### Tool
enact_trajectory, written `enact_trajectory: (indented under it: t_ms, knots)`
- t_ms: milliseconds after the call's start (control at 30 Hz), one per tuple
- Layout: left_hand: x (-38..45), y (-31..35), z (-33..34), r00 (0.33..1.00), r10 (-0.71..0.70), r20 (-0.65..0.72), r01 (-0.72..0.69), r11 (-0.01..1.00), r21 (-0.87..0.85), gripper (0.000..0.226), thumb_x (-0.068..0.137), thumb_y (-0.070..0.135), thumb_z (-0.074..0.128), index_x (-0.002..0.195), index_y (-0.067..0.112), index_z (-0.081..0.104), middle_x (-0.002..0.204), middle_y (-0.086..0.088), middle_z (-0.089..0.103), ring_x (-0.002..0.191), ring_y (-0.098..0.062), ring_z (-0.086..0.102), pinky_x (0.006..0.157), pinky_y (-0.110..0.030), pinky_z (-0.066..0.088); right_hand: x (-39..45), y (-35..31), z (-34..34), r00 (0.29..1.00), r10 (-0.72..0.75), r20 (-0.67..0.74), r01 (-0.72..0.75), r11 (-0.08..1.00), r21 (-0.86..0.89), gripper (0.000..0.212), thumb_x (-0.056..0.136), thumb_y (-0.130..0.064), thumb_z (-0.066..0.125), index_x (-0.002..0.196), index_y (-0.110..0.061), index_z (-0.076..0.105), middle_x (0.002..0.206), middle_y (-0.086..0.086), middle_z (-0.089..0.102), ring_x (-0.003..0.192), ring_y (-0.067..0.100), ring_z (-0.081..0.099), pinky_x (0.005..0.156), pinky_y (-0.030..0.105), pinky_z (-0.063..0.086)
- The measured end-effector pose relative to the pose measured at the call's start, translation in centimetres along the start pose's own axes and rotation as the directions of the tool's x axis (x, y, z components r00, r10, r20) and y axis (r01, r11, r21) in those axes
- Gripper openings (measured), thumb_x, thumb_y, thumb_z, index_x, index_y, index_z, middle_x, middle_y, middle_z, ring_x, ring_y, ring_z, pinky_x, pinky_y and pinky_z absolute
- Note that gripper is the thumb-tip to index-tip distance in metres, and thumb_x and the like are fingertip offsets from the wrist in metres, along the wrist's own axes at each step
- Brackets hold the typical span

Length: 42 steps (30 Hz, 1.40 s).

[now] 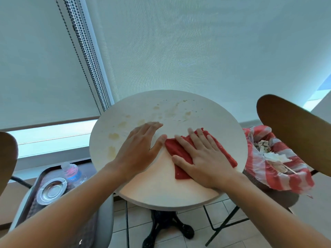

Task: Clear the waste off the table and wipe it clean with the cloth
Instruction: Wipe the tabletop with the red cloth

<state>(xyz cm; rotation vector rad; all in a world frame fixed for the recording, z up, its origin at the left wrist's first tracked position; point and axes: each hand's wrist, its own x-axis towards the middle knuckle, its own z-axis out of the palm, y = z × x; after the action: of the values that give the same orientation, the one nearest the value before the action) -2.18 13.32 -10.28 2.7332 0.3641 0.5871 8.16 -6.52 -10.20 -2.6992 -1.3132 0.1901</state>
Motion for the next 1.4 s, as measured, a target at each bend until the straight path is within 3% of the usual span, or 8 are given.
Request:
enact_trajectory:
  t_ms: [233, 400, 567, 833, 967, 1133, 1267, 1400]
  knots:
    - [0.1, -0.3, 0.5, 0.998, -0.022, 0.066, 0.021, 1.0, 0.014, 0.057, 0.102, 0.055, 0.033, 0.152, 0.028, 0.036, 0.157, 0.01, 0.035, 0.146, -0.006, 0.025, 0.119, -0.027, 0.015, 7.3, 1.8, -0.4, 0.984, 0.178, -0.004, -0.178, 0.984, -0.018, 0.073, 0.088, -0.081, 0.007, 0.153, -0.053, -0.008, 0.168, 0.004, -0.012, 0.152, 0.029, -0.021, 0.121, 0.053, -0.013]
    - [0.0, -0.3, 0.3, 0.998, -0.053, 0.025, 0.054, 0.997, -0.052, 0.056, 0.102, 0.051, 0.036, 0.151, 0.024, 0.037, 0.156, 0.008, 0.038, 0.145, -0.006, 0.028, 0.118, -0.025, 0.017, 10.8, -0.6, -0.3, 0.999, 0.031, 0.01, -0.03, 0.999, -0.028, 0.074, 0.09, -0.078, 0.008, 0.156, -0.048, -0.006, 0.169, 0.003, -0.006, 0.153, 0.032, -0.018, 0.121, 0.055, -0.012]
    - [-0.1, -0.4, 0.0, 0.997, -0.069, -0.026, 0.064, 0.984, -0.167, 0.057, 0.1, 0.054, 0.033, 0.148, 0.024, 0.038, 0.151, 0.003, 0.043, 0.141, -0.011, 0.036, 0.118, -0.037, 0.03, 7.9, -2.9, 0.5, 0.987, -0.162, -0.005, 0.162, 0.987, -0.02, 0.067, 0.095, -0.07, 0.006, 0.156, -0.046, -0.007, 0.169, 0.001, -0.007, 0.153, 0.027, -0.019, 0.123, 0.052, -0.009]
    - [-0.4, 0.1, -0.3, 0.998, -0.035, -0.047, 0.025, 0.98, -0.196, 0.05, 0.103, 0.053, 0.034, 0.147, 0.028, 0.037, 0.151, 0.005, 0.042, 0.14, -0.013, 0.038, 0.115, -0.038, 0.033, -0.1, -2.5, -0.2, 0.971, -0.237, 0.004, 0.236, 0.967, 0.092, 0.057, 0.098, -0.071, 0.012, 0.149, -0.06, -0.009, 0.167, -0.014, -0.01, 0.15, 0.007, -0.024, 0.124, 0.039, -0.01]
    - [-0.5, 2.9, -0.3, 0.993, 0.121, -0.003, -0.12, 0.982, -0.145, 0.046, 0.104, 0.048, 0.037, 0.144, 0.025, 0.044, 0.147, 0.007, 0.047, 0.136, -0.011, 0.04, 0.116, -0.034, 0.031, -0.6, 0.3, -2.0, 0.987, -0.062, -0.151, 0.124, 0.886, 0.447, 0.05, 0.104, -0.052, 0.037, 0.153, -0.048, 0.029, 0.165, -0.017, 0.019, 0.151, 0.0, 0.01, 0.124, 0.033, 0.012]
    - [-0.4, 7.6, 2.1, 0.95, 0.228, 0.214, -0.238, 0.971, 0.019, 0.054, 0.105, 0.051, 0.025, 0.153, 0.027, 0.032, 0.16, 0.006, 0.03, 0.149, -0.014, 0.021, 0.124, -0.036, 0.012, 0.7, 5.2, -2.5, 0.963, 0.181, -0.202, -0.097, 0.926, 0.366, 0.046, 0.106, -0.026, 0.04, 0.152, -0.026, 0.04, 0.164, -0.004, 0.029, 0.151, 0.012, 0.022, 0.123, 0.034, 0.016]
    - [0.4, 8.6, 3.9, 0.928, 0.167, 0.332, -0.22, 0.967, 0.128, 0.06, 0.103, 0.056, 0.011, 0.158, 0.032, 0.015, 0.167, 0.006, 0.009, 0.154, -0.015, -0.002, 0.124, -0.042, -0.002, 2.2, 7.1, -2.6, 0.972, 0.173, -0.158, -0.123, 0.952, 0.281, 0.048, 0.107, -0.02, 0.034, 0.155, -0.019, 0.036, 0.165, 0.002, 0.025, 0.153, 0.018, 0.017, 0.123, 0.033, 0.01]
    - [2.3, 8.3, 4.8, 0.914, 0.136, 0.383, -0.211, 0.965, 0.159, 0.06, 0.102, 0.056, 0.007, 0.158, 0.034, 0.01, 0.167, 0.007, 0.004, 0.154, -0.015, -0.006, 0.124, -0.042, -0.003, 4.6, 8.7, -2.7, 0.977, 0.152, -0.147, -0.127, 0.977, 0.169, 0.049, 0.109, -0.026, 0.03, 0.157, -0.017, 0.03, 0.167, 0.004, 0.019, 0.154, 0.021, 0.011, 0.125, 0.038, 0.005]
